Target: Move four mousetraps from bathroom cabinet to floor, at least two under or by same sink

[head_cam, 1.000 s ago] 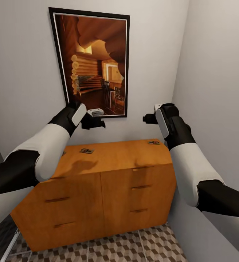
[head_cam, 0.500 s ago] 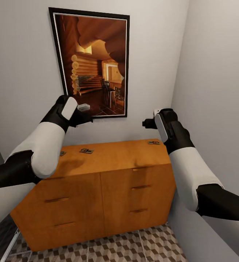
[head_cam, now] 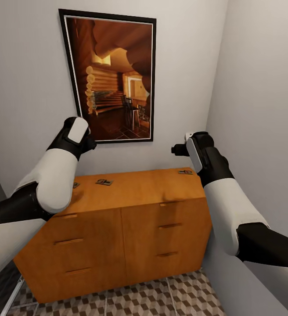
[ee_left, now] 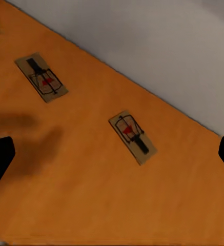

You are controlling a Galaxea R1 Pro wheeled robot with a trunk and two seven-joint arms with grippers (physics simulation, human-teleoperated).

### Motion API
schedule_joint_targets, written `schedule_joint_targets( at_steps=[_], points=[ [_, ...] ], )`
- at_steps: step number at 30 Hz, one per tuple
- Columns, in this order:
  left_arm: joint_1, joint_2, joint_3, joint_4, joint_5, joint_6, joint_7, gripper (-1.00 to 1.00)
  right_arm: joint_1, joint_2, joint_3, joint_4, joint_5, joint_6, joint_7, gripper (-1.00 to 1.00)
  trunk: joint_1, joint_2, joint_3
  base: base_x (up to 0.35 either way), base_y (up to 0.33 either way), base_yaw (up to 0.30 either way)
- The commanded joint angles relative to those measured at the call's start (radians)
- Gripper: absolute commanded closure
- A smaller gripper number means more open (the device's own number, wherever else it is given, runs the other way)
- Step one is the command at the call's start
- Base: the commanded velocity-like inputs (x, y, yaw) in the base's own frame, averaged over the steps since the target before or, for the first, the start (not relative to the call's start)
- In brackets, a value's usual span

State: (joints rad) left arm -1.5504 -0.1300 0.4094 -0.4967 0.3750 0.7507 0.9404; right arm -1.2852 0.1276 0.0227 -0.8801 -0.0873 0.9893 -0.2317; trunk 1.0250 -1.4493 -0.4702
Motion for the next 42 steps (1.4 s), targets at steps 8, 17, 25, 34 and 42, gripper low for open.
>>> schedule_joint_targets(
  at_steps=[8, 17, 25, 34, 42],
  points=[
    [0.002, 0.002, 0.002, 0.112, 0.232, -0.097, 0.083, -1.0, 0.002, 0.0, 0.002, 0.0, -0.009, 0.003, -0.01, -1.0, 0.0, -0.001, -0.001, 0.0, 0.0, 0.0],
    [0.003, -0.005, -0.001, 0.123, 0.283, -0.109, 0.089, -1.0, 0.004, -0.002, 0.002, 0.0, -0.009, 0.003, -0.009, -1.0, 0.0, -0.001, -0.001, 0.0, 0.0, 0.0],
    [0.003, -0.007, -0.003, 0.125, 0.286, -0.113, 0.09, -1.0, 0.004, -0.002, 0.002, 0.009, -0.009, 0.001, -0.009, -1.0, 0.0, -0.001, -0.001, 0.011, -0.004, 0.0],
    [0.003, -0.008, -0.003, 0.125, 0.286, -0.114, 0.092, -1.0, 0.004, 0.0, 0.002, 0.01, -0.009, 0.0, 0.005, -1.0, 0.0, -0.001, -0.001, 0.168, -0.13, 0.0],
    [0.003, -0.01, -0.009, 0.121, 0.284, -0.127, 0.096, -1.0, 0.006, -0.001, 0.002, 0.012, -0.009, 0.002, 0.09, -1.0, 0.0, -0.001, -0.001, 0.044, -0.036, 0.0]
  ],
)
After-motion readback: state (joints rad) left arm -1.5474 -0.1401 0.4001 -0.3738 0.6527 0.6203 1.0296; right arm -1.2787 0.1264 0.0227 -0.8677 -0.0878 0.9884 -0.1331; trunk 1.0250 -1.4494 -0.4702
